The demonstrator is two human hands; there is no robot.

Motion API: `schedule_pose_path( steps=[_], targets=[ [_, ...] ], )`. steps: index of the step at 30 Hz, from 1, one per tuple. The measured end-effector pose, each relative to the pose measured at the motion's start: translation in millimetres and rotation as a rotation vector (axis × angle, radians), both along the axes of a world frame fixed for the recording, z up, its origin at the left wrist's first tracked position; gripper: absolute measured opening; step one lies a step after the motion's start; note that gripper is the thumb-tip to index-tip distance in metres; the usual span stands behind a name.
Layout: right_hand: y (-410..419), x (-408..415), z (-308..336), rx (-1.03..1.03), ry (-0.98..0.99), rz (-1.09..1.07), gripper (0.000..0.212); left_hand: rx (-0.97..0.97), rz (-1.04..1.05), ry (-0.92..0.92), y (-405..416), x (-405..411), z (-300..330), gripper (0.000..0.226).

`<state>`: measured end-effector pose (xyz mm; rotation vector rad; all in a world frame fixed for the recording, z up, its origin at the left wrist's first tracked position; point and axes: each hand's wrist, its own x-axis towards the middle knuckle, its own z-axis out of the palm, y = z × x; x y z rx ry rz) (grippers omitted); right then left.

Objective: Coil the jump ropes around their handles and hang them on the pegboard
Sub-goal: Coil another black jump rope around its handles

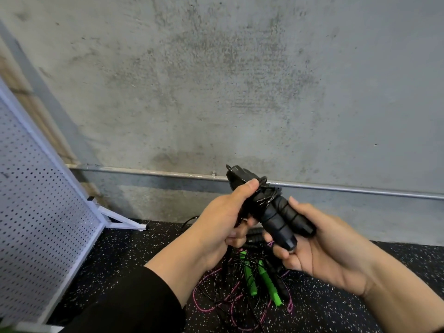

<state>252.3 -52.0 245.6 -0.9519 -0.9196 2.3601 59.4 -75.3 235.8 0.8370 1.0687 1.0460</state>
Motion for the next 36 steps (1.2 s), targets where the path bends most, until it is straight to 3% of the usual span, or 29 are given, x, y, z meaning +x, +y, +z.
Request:
schedule_pose_path(
  steps=[4,7,10,16,20,24,28,31,36],
  targets=[
    [1.8,-4.1,-1.8,0.245,-0.143,-0.183,0.040,-0.028,-0.011,0.037,2.9,0.2,-0.9,0.050],
    [2.9,-3.3,1.4,0.546,-0.390,-0.342,0.024,-0.059,-0.037,0.175,3.8,1.7,-3.6,0.066],
    [5.7,4.2,5.2,0.834,-0.704,-0.347,0.022,-0.081,-0.051,0.208,5.1,4.4,-4.1,0.077],
    [-1.4,-6.1,-6.7,1.166,-1.014,-0.160,0.051,-0.145,-0.008,0.124,6.1,13.8,-8.9,0.062],
    [-1.9,-13.3,-16.5,1.353,-1.170,-0.073,0.066,-0.220,0.082,-0.032,7.2,14.4,-13.7,0.062],
    [-5.7,-13.1,-11.4,1.314,-1.054,0.009,0.063,-0.218,0.124,-0.097,9.5,10.9,-17.0,0.056],
    [-2.8,-11.9,-2.1,0.998,-0.799,-0.183,0.040,-0.159,0.123,-0.163,9.6,6.5,-12.6,0.048],
    [-1.3,-7.1,0.6,0.730,-0.604,-0.166,0.033,-0.108,0.106,-0.149,8.4,5.1,-9.6,0.046],
    [-1.8,-8.2,6.1,0.767,-0.576,-0.267,0.026,-0.112,0.066,-0.149,6.9,5.6,-7.1,0.048]
  ],
)
